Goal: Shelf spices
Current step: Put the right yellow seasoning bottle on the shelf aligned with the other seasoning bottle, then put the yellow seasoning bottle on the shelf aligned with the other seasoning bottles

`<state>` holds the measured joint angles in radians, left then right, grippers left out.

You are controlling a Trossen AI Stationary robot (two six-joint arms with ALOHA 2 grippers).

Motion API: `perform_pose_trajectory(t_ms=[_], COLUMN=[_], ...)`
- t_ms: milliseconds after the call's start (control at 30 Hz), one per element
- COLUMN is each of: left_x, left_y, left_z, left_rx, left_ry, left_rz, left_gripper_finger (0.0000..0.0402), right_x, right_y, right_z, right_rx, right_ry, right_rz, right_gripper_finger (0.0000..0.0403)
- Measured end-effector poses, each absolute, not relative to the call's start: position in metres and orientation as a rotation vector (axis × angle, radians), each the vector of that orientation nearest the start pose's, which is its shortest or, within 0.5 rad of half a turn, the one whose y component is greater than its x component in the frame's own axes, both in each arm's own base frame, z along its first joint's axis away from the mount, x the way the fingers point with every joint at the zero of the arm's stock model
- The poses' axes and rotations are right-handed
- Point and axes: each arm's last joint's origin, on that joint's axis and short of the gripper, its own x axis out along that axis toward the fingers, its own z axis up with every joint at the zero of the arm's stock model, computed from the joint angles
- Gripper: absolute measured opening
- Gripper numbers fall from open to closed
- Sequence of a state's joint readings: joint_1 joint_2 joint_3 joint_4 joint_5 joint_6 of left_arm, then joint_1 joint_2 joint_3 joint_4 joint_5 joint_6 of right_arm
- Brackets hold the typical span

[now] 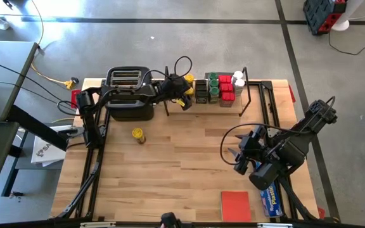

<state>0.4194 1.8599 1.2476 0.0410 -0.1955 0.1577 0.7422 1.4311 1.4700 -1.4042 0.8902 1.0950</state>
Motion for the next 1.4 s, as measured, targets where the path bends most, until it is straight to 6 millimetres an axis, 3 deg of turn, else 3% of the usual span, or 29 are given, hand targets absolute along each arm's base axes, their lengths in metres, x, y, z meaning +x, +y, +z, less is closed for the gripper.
perform_pose_trajectory(t_ms=[267,467,600,767,1000,1233,1400], left_x=[0.373,0.365,0.353,0.344,0.354,0.357,0.356], left_y=[0.168,0.147,0.132,0.131,0.143,0.161,0.156], left_z=[0.226,0.258,0.269,0.25,0.222,0.215,0.219], left_rx=[0.186,0.265,0.265,0.201,0.198,0.211,0.218], left_ry=[0.595,0.561,0.648,0.812,0.85,0.807,0.815], left_rz=[0.526,0.509,0.458,0.421,0.422,0.482,0.488], left_gripper_finger=[0.0265,0.0263,0.0245,0.0179,0.008,0.0043,0.004], right_x=[0.195,0.196,0.196,0.196,0.196,0.197,0.197], right_y=[0.149,0.149,0.149,0.148,0.148,0.149,0.15], right_z=[0.35,0.351,0.351,0.351,0.351,0.351,0.351], right_rx=[0.031,0.032,0.032,0.0,-0.003,0.025,0.028], right_ry=[0.696,0.694,0.694,0.679,0.668,0.676,0.676], right_rz=[-0.563,-0.561,-0.561,-0.564,-0.571,-0.558,-0.557], right_gripper_finger=[0.0264,0.0264,0.0264,0.0264,0.0264,0.0264,0.0264])
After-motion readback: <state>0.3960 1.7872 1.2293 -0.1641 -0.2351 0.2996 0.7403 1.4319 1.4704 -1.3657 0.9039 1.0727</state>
